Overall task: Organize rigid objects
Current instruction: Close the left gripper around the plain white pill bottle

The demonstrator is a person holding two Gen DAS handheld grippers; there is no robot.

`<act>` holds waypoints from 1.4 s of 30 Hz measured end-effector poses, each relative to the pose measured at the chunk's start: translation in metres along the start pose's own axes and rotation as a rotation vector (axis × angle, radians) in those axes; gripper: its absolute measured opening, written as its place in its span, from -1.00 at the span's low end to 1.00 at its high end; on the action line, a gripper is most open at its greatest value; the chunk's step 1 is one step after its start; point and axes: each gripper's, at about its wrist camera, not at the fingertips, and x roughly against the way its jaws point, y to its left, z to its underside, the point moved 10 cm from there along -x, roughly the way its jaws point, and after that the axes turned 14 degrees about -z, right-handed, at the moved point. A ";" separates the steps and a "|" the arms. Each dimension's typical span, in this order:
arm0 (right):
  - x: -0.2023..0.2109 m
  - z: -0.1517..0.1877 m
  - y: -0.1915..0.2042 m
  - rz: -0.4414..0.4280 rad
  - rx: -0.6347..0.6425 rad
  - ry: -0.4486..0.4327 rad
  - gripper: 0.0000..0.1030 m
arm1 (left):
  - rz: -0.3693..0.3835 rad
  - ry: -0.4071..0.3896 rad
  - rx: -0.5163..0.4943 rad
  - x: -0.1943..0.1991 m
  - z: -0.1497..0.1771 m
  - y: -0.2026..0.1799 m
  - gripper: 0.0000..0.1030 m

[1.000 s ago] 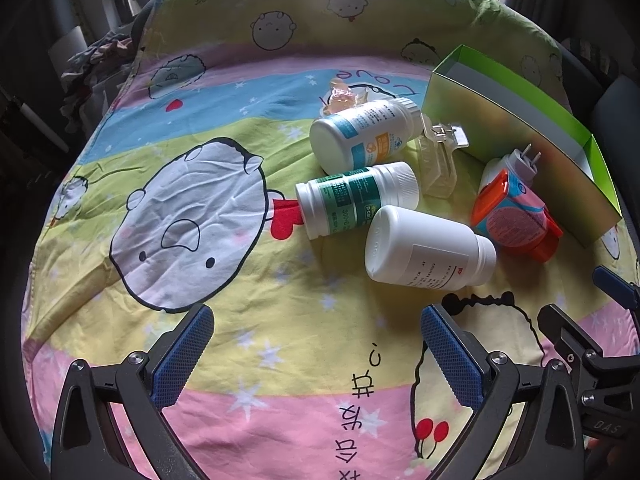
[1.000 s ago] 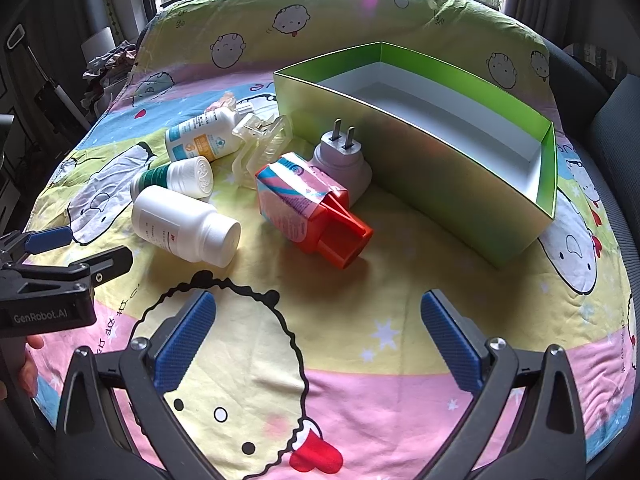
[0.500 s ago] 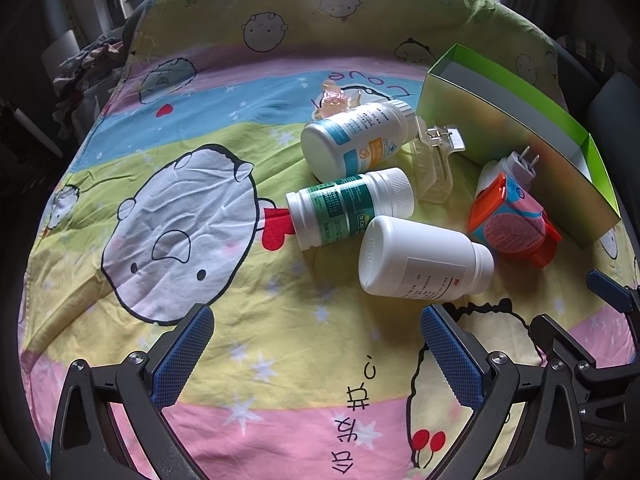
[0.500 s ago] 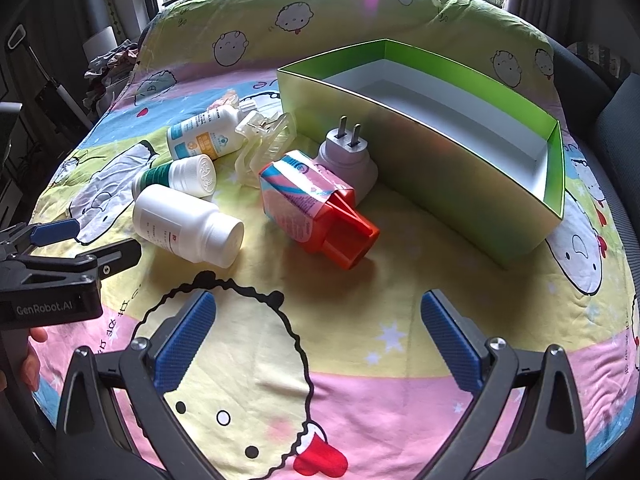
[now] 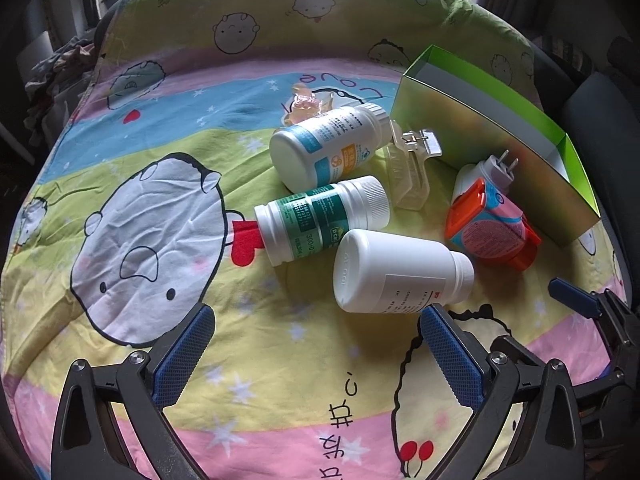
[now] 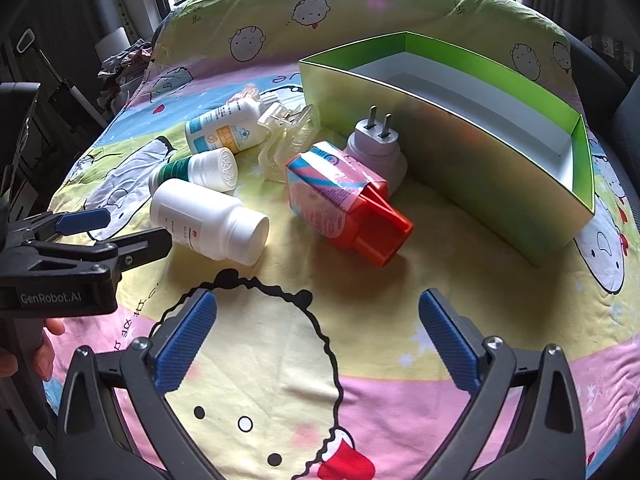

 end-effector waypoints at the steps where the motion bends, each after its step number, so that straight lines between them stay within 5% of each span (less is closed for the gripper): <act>1: -0.002 0.001 0.002 -0.009 0.000 0.002 0.85 | 0.009 0.001 -0.004 -0.001 -0.001 -0.001 1.00; 15: -0.032 -0.001 0.024 -0.154 -0.004 0.029 0.29 | 0.070 -0.032 -0.103 -0.007 -0.017 -0.027 0.80; 18: -0.036 -0.007 0.028 -0.176 0.015 0.015 0.17 | 0.096 -0.032 -0.118 -0.009 -0.020 -0.034 0.68; 20: -0.040 -0.011 0.035 -0.233 0.011 0.018 -0.14 | 0.112 -0.026 -0.129 -0.012 -0.022 -0.038 0.51; 26: -0.049 -0.018 0.045 -0.291 0.031 0.012 -0.37 | 0.150 -0.012 -0.152 -0.015 -0.022 -0.049 0.28; 42: -0.048 -0.024 0.045 -0.313 0.224 0.063 -0.49 | 0.191 -0.006 -0.109 -0.013 -0.025 -0.040 0.23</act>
